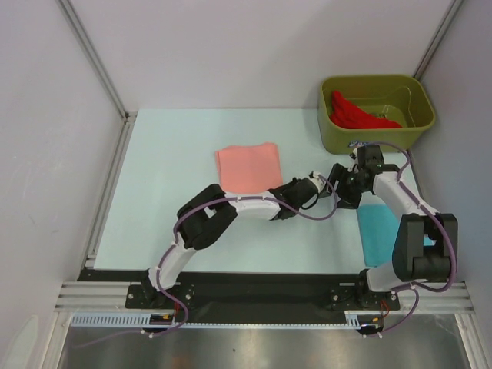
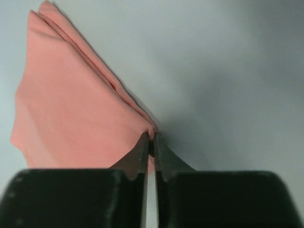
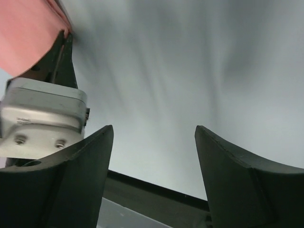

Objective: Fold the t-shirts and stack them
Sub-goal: Neatly place the folded tshirt to the corner

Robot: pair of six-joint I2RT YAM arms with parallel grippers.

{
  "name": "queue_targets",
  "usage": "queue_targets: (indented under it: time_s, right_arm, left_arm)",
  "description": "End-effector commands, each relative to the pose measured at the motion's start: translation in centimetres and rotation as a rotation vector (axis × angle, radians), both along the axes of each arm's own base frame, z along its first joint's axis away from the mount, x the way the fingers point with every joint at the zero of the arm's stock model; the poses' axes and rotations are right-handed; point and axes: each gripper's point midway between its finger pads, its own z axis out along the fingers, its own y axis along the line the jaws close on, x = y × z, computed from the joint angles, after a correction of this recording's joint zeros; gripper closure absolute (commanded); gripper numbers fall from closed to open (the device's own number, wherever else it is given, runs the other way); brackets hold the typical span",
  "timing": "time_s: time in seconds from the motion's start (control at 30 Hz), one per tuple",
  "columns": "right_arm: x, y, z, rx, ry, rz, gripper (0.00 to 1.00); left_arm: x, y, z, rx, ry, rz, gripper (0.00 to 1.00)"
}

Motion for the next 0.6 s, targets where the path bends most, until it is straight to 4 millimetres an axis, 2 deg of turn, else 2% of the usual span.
queue_targets:
  time_s: [0.0,0.17,0.2,0.27,0.3,0.33,0.4,0.43,0.47,0.53,0.57]
  right_arm:
    - [1.6,2.0,1.1,0.061,-0.045,0.04,0.24]
    - [3.4,4.4,1.4,0.194,-0.039,0.045,0.19]
    - [3.6,5.1,1.6,0.238,-0.036,0.059,0.18]
    - [5.0,6.1,1.6,0.31,-0.038,0.048,0.16]
    - [5.3,6.8,2.0,0.357,-0.035,0.06,0.16]
    - [6.4,7.2,1.6,0.383,-0.041,0.053,0.16]
    - [8.1,8.2,2.5,0.441,-0.044,0.03,0.15]
    - [9.4,8.6,3.1,0.46,-0.082,0.03,0.15]
    - [10.1,9.1,2.4,0.475,-0.068,0.023,0.15]
    - [12.4,10.0,3.8,0.518,-0.113,0.004,0.13]
    - [13.1,10.5,2.9,0.531,-0.091,-0.006,0.13]
  left_arm:
    - [0.9,1.1,0.2,0.0,0.056,0.008,0.98]
    - [0.8,1.8,4.5,-0.106,0.065,-0.001,1.0]
    - [0.8,1.9,6.7,-0.156,0.054,-0.002,1.0]
    - [0.4,2.3,7.9,-0.194,0.077,-0.016,1.0]
    - [0.4,2.8,9.9,-0.243,0.069,-0.016,1.0]
    - [0.1,2.8,10.4,-0.268,0.081,-0.029,1.0]
    - [-0.5,3.4,10.8,-0.303,0.107,-0.051,1.0]
    - [-0.6,3.6,11.9,-0.321,0.098,-0.054,1.0]
    - [-0.8,4.3,11.6,-0.314,0.121,-0.053,1.0]
    - [-1.1,4.7,12.3,-0.331,0.124,-0.059,1.0]
    - [-1.4,5.1,11.8,-0.326,0.14,-0.063,1.0]
